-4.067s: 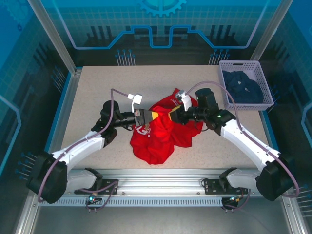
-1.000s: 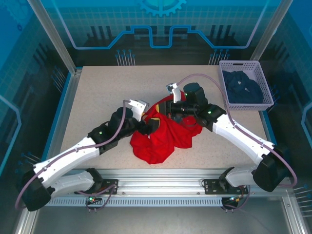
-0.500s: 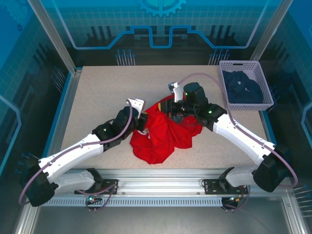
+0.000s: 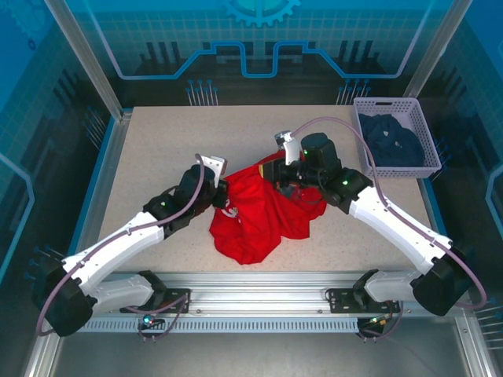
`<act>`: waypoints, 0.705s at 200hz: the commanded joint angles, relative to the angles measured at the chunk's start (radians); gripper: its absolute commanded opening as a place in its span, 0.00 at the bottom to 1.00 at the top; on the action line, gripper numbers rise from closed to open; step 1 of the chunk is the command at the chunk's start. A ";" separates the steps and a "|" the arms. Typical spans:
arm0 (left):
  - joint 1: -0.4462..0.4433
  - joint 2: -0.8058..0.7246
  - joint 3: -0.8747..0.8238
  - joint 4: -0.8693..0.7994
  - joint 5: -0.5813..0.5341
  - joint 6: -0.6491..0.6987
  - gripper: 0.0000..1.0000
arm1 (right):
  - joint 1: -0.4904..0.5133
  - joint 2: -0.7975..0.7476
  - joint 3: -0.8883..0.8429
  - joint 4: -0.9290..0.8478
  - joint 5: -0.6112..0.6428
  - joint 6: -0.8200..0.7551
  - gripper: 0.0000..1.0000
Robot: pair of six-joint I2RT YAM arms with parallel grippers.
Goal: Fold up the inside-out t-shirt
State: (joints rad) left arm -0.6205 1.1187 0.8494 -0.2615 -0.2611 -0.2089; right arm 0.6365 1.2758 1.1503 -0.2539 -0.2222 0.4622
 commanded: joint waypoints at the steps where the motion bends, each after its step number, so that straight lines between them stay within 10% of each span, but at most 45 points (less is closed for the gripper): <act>1: 0.051 -0.042 0.003 -0.021 0.188 -0.062 0.00 | 0.001 -0.040 0.038 -0.031 0.070 -0.062 0.00; 76: 0.070 -0.198 -0.111 0.280 0.793 -0.106 0.00 | -0.003 0.074 0.139 -0.223 0.183 -0.187 0.00; 141: 0.070 -0.217 -0.113 0.154 0.660 -0.064 0.00 | -0.108 0.108 0.206 -0.345 0.091 -0.255 0.00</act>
State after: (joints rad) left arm -0.5552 0.9215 0.7380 -0.0376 0.4541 -0.2974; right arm 0.5648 1.3918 1.3186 -0.5377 -0.0872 0.2474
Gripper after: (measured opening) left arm 0.054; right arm 0.052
